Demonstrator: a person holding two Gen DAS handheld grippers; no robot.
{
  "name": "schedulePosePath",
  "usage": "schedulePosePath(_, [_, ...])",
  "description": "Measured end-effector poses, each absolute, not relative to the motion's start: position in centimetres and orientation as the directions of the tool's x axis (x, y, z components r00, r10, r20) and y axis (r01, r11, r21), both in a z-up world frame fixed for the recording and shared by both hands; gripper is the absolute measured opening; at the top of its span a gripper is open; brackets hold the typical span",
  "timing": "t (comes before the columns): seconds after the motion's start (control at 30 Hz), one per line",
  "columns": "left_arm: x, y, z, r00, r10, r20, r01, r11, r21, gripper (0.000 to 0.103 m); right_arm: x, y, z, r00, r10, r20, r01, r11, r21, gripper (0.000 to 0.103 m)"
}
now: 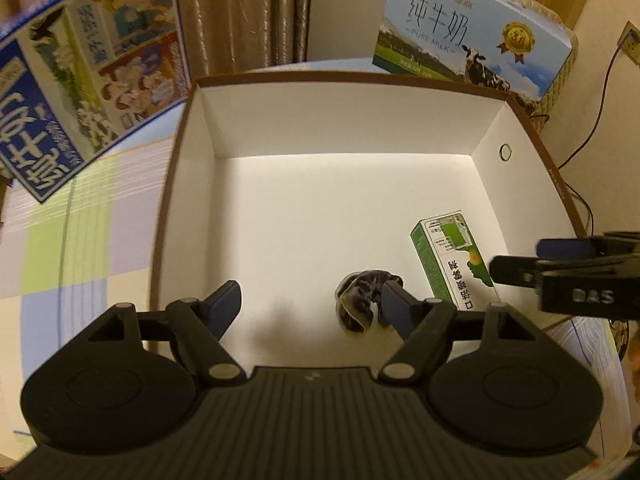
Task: Organize objects
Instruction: 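Lower both held items into the brown box and open both tools, then withdraw both tools from the box back toward the table items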
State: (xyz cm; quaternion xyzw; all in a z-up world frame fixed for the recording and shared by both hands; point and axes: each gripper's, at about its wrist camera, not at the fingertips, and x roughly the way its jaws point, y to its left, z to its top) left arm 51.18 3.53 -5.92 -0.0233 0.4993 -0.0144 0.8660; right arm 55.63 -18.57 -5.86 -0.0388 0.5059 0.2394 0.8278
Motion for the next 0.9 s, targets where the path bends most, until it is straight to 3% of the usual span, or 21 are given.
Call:
schedulePosePath(0.1, [49.8,3.5,-4.6,0.518,-0.033,-0.855,-0.014,0.999,-0.047,0.08,54.0,-19.6,-4.2,0.394,0.389,-0.833,-0.43,0.879,0.208,0.064])
schedulePosePath(0.6, [39.9,2.2,0.3,0.587,0.025,-0.81,-0.059,0.998,-0.012,0.081,45.2,-24.1,1.1,0.435,0.473,-0.766,-0.444,0.853,0.275,0.064])
schedulePosePath(0.9, [33.5,1.3,1.9,0.608,0.001,-0.794,-0.078,0.995,-0.058,0.082,39.8,-25.8,2.6,0.432,0.508,-0.745,-0.49,0.826,0.279,0.064])
